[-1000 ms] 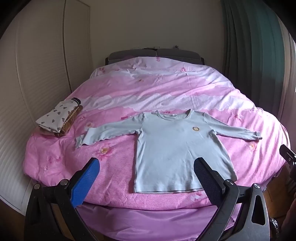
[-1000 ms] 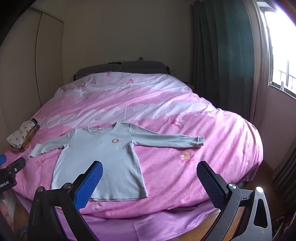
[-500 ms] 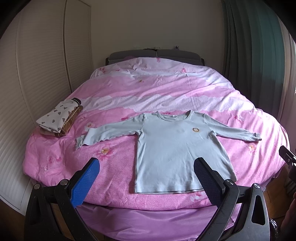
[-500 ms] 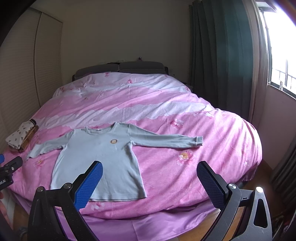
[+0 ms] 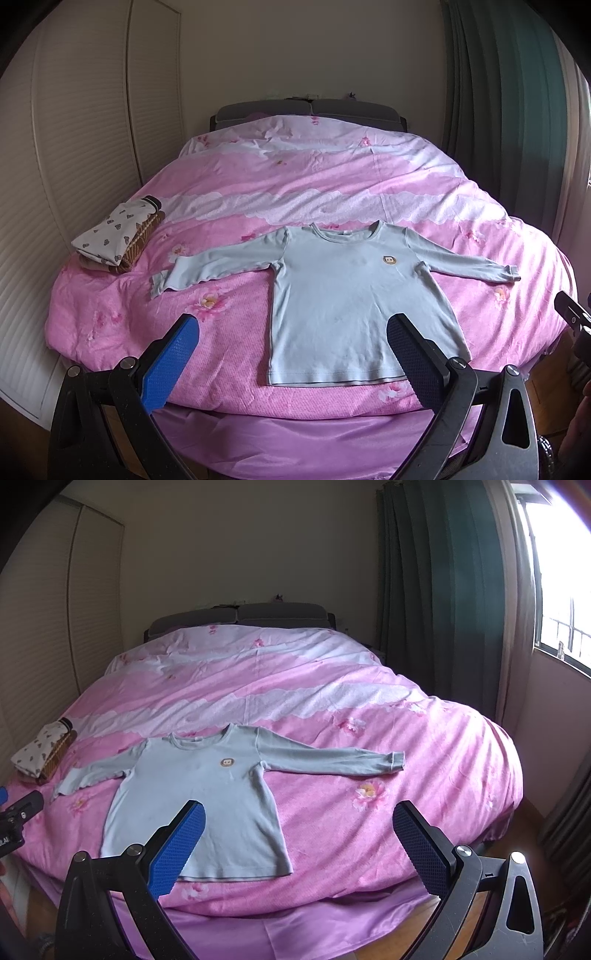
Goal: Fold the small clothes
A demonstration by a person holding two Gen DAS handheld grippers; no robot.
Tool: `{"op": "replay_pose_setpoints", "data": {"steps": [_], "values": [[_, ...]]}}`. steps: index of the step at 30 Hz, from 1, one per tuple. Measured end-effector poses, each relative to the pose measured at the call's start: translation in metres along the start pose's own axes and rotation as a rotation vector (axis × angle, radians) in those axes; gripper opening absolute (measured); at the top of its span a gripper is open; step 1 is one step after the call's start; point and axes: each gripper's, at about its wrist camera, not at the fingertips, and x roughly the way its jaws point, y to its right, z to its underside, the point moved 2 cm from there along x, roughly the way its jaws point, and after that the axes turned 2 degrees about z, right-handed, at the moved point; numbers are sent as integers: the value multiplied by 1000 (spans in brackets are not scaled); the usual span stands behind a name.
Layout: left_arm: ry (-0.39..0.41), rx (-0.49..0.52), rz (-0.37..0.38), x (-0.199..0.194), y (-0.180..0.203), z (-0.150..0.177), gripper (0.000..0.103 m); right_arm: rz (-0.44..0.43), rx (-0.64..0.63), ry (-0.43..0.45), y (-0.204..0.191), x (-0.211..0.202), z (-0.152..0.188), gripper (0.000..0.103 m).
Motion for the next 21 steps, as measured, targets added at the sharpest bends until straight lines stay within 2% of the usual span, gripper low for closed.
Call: {"op": "replay_pose_setpoints", "data": {"steps": [21], "values": [[-2,-3,2,0,-2,-1,103,2,1,0,-1,0,0,103]]}}
